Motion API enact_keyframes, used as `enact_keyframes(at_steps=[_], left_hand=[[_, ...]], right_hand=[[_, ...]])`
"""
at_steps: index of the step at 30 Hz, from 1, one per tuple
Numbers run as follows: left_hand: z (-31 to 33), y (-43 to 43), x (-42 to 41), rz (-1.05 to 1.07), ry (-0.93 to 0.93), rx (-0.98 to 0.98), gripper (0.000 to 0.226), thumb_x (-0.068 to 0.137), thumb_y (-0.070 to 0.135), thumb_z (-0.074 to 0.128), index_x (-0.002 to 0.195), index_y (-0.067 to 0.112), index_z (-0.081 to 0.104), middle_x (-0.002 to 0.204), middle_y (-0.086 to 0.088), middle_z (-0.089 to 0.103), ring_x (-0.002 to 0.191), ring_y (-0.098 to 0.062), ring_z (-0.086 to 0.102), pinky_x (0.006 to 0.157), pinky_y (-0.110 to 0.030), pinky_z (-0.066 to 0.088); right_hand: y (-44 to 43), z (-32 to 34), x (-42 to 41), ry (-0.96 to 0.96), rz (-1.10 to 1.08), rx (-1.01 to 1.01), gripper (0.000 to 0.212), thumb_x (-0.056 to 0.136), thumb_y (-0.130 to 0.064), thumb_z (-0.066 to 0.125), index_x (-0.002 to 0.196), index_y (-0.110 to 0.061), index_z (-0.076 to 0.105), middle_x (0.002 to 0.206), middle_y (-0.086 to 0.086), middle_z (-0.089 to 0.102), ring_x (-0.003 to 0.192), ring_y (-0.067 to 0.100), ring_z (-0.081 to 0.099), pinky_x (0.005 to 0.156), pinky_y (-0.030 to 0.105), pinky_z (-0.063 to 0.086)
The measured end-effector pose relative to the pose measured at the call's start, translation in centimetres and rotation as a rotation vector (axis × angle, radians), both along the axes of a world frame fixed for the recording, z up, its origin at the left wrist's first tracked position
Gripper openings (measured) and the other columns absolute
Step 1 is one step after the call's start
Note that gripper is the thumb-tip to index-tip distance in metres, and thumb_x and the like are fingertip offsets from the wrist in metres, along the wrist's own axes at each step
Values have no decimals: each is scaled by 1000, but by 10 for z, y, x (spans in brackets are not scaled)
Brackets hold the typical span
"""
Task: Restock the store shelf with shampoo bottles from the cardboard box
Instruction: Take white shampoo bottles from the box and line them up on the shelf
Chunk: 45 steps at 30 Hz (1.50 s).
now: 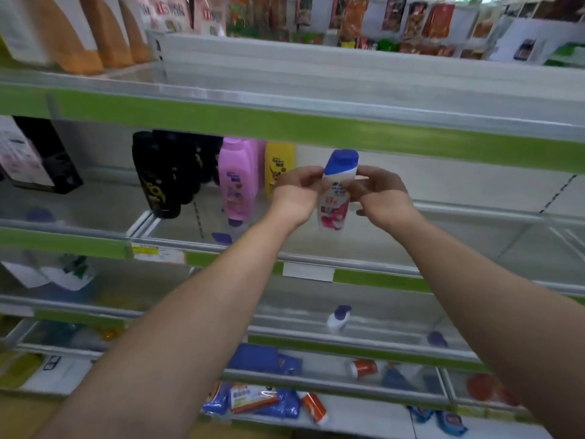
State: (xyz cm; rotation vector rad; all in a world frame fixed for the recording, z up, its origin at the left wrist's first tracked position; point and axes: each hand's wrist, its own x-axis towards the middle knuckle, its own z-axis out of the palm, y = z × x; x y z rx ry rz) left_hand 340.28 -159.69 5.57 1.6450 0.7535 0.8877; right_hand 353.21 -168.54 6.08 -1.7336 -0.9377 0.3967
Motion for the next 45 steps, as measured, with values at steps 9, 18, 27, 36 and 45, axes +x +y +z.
enact_keyframes(at_steps=[9,18,27,36,45], left_hand=[[-28,19,20,49,60,3,42,89,-3,50,124,16,66,109,0,68,101,-20,66,89,-36,56],[-47,35,29,106,278,192,35,93,13,47,124,18,62,116,-12,65,106,-32,56,91,-38,49],[-58,47,48,122,301,27,55,87,19,52,141,23,46,141,-4,48,119,-28,55,99,-37,47],[-57,48,52,103,287,-21,66,84,16,56,148,16,37,146,-5,44,126,-28,50,105,-41,44],[-53,40,48,134,254,-39,64,77,25,61,139,15,47,139,-6,51,118,-29,56,98,-41,49]], right_hand=[[45,-3,10,8,-3,17,18,93,-15,64,109,-19,70,95,13,76,78,29,70,60,34,51],[86,-8,24,25,-31,2,36,92,-27,68,122,-8,66,102,12,75,88,25,73,57,32,56],[114,-9,28,118,-71,-16,18,91,-30,70,97,-13,68,107,12,73,101,32,71,74,38,60],[125,-9,29,83,-87,-21,18,92,-27,68,100,-11,70,105,7,72,102,28,70,80,42,59],[118,-7,25,-45,-45,-6,28,97,-22,63,114,-1,68,100,6,68,77,6,65,49,7,44]])
